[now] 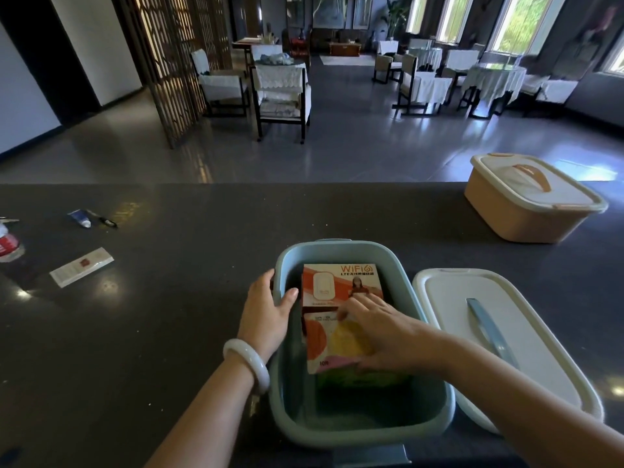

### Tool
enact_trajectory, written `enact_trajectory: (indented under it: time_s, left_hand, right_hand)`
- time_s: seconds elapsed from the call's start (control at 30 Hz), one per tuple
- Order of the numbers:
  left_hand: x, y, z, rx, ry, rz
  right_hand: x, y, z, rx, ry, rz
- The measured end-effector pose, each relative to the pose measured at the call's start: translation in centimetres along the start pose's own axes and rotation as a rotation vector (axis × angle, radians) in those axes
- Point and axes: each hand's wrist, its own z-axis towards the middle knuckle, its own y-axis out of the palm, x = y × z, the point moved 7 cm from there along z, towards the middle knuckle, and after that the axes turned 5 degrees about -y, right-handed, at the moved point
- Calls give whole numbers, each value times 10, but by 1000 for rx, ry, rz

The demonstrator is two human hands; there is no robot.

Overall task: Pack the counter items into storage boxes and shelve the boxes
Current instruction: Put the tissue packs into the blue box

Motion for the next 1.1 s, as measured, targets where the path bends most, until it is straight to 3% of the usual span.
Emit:
enact_trajectory:
  time_s: [0.23,1.1]
  left_hand:
    - [-8,1,2,32,-31,-17]
    - [-14,2,2,38,-49,-65]
  right_hand:
    - [19,18,-1,-57,55,-174]
    - [18,16,-4,-83,112,-178]
